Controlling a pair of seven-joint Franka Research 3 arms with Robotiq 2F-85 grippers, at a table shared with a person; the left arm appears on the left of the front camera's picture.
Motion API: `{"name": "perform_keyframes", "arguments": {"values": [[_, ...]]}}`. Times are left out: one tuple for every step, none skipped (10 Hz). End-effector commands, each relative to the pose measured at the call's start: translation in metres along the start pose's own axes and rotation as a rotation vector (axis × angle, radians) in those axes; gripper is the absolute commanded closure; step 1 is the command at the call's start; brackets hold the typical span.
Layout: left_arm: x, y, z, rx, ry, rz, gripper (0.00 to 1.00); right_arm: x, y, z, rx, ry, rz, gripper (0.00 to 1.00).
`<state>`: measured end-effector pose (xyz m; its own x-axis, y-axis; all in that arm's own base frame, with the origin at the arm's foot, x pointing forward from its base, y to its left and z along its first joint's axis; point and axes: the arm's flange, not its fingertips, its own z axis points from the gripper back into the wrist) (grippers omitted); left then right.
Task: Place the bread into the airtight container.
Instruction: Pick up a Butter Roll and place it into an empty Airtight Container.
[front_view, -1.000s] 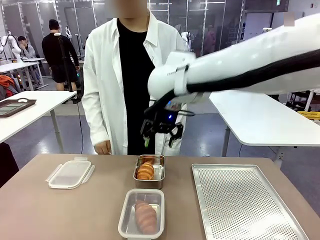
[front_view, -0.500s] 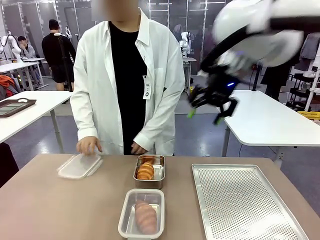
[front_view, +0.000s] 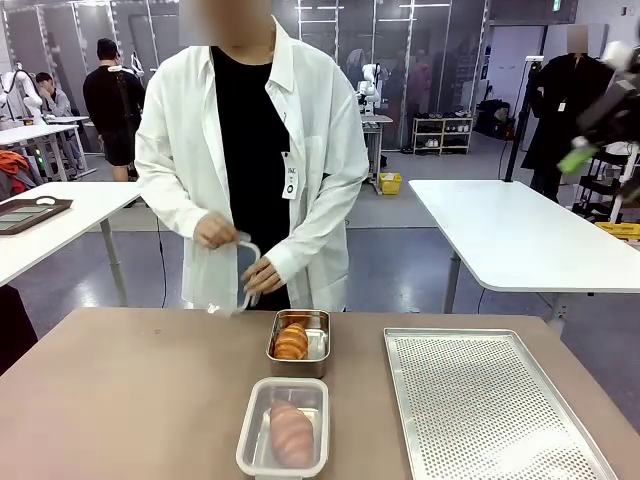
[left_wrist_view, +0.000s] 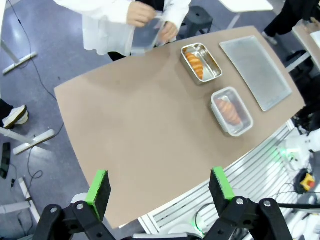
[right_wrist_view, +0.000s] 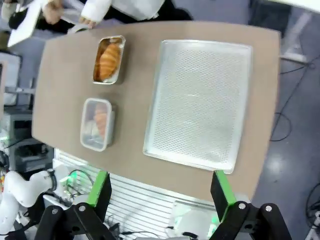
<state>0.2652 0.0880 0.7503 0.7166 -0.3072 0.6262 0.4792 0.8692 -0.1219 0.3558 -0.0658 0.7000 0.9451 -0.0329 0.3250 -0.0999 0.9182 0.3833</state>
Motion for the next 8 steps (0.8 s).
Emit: {"name": "perform_keyframes", "arguments": {"values": [[0.0, -0.001, 0.0, -0.01, -0.003, -0.015, 0.0, -0.018, -0.008, 0.002, -0.115, -0.03, 0.093, 0.0], [0.0, -0.001, 0.0, -0.01, -0.003, -0.015, 0.0, -0.025, -0.008, 0.009, -0.094, -0.041, 0.131, 0.0], [0.0, -0.001, 0.0, -0.01, -0.003, -0.015, 0.0, -0.026, -0.009, 0.011, -0.105, -0.036, 0.128, 0.0], [0.0, -0.001, 0.0, -0.01, -0.003, -0.015, 0.0, -0.024, -0.006, 0.009, -0.114, -0.039, 0.115, 0.0], [0.0, -0.001, 0.0, -0.01, -0.003, -0.015, 0.0, -0.023, -0.008, 0.022, -0.102, -0.029, 0.098, 0.0], [0.0, -0.001, 0.0, -0.01, -0.003, -0.015, 0.0, -0.023, -0.008, 0.022, -0.102, -0.029, 0.098, 0.0], [0.0, -0.001, 0.0, -0.01, -0.003, -0.015, 0.0, -0.023, -0.008, 0.022, -0.102, -0.029, 0.098, 0.0], [0.0, -0.001, 0.0, -0.01, -0.003, -0.015, 0.0, -0.023, -0.008, 0.022, -0.102, -0.029, 0.098, 0.0]]}}
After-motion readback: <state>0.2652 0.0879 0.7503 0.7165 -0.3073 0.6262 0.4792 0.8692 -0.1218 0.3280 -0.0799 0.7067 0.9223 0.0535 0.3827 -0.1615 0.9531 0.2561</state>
